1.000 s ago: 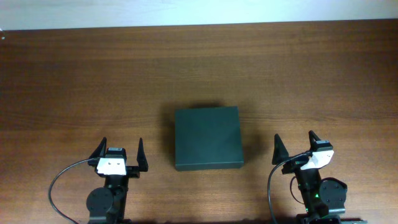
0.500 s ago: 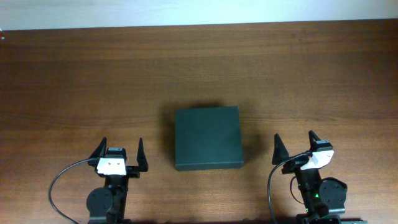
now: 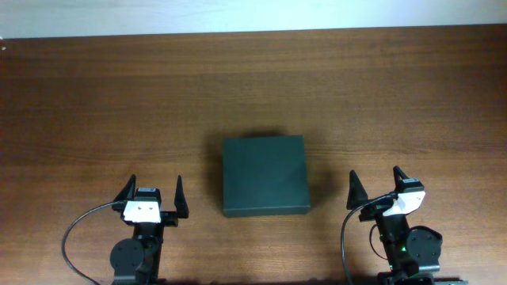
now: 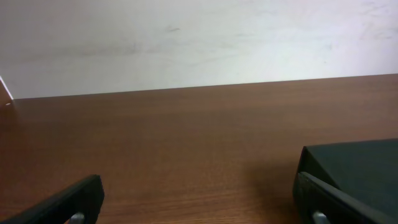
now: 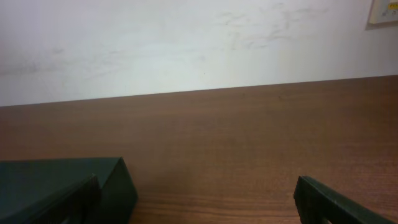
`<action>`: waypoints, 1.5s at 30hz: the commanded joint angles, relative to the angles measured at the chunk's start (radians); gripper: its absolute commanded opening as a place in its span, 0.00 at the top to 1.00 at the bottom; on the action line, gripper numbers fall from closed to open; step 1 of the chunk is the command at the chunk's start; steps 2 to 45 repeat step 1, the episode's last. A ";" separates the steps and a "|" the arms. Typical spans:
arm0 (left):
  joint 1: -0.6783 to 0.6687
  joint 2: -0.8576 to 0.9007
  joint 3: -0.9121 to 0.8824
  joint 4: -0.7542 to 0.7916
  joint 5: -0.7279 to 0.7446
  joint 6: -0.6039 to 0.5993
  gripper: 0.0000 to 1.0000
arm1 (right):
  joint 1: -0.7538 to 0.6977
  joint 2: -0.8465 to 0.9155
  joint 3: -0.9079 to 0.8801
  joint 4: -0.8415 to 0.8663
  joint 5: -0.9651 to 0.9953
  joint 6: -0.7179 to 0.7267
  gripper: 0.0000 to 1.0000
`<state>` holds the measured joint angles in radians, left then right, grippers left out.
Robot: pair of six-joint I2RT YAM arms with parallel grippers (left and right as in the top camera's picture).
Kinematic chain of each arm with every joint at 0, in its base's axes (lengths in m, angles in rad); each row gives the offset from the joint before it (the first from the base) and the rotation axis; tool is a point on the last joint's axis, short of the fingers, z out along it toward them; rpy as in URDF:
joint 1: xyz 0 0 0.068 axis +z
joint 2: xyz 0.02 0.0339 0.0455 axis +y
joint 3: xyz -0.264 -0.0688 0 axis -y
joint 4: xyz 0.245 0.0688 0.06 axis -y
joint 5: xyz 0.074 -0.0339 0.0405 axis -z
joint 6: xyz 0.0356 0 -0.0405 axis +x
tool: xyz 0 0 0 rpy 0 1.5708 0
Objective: Pack container
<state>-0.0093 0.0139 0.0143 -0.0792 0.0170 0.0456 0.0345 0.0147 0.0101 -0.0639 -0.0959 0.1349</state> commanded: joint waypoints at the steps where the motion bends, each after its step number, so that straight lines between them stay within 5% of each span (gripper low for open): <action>1: -0.003 -0.009 -0.005 -0.004 -0.017 0.016 0.01 | 0.004 -0.011 -0.005 -0.007 -0.005 0.005 0.01; 45: -0.003 -0.009 -0.005 -0.004 -0.017 0.016 0.01 | 0.004 -0.011 -0.005 -0.007 -0.005 0.005 0.01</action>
